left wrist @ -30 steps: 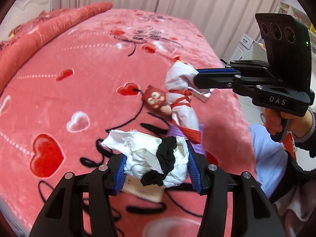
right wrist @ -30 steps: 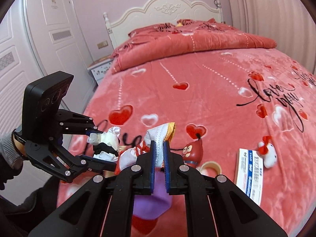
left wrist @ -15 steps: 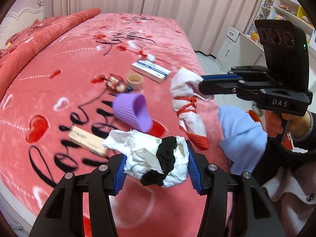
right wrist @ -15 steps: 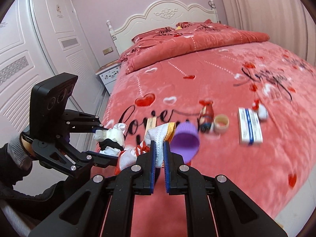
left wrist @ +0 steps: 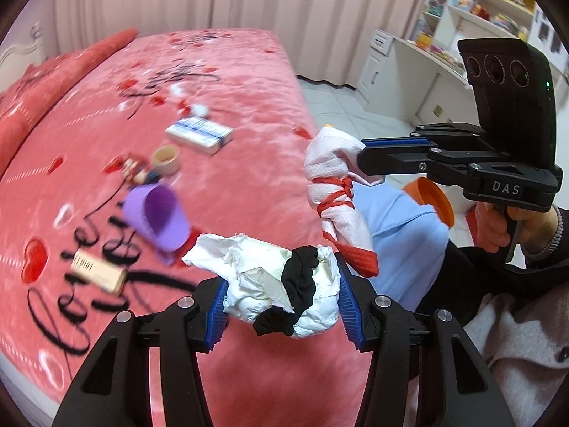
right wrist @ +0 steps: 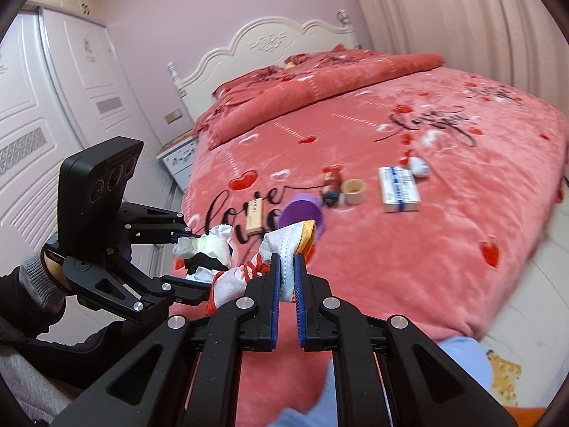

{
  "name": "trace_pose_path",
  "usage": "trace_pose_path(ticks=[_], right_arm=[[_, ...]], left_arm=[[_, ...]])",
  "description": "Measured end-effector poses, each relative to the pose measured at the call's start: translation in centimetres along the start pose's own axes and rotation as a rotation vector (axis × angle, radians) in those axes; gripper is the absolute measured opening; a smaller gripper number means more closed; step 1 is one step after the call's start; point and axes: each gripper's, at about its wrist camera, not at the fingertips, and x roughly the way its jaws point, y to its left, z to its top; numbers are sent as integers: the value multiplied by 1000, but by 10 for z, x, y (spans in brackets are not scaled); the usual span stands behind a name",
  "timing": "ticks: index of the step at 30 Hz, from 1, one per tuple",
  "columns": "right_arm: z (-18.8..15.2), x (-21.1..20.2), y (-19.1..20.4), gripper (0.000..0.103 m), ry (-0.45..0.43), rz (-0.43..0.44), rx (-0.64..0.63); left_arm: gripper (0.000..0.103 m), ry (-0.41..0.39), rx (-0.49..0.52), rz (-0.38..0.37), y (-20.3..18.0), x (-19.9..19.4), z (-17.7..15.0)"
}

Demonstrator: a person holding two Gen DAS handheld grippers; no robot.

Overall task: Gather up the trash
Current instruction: 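Carry the tissues and toy over the orange bin with both tools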

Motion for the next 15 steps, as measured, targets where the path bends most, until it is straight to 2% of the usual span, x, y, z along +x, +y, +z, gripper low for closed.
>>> trace_pose_path(ticks=[7,15], right_arm=[[-20,-64,-43,8,-76,-112,84],[-62,-147,-103,8,-145,-279,210]], left_arm=[[54,13,143,-63,-48,31,44],[54,40,326,-177,-120,78,96]])
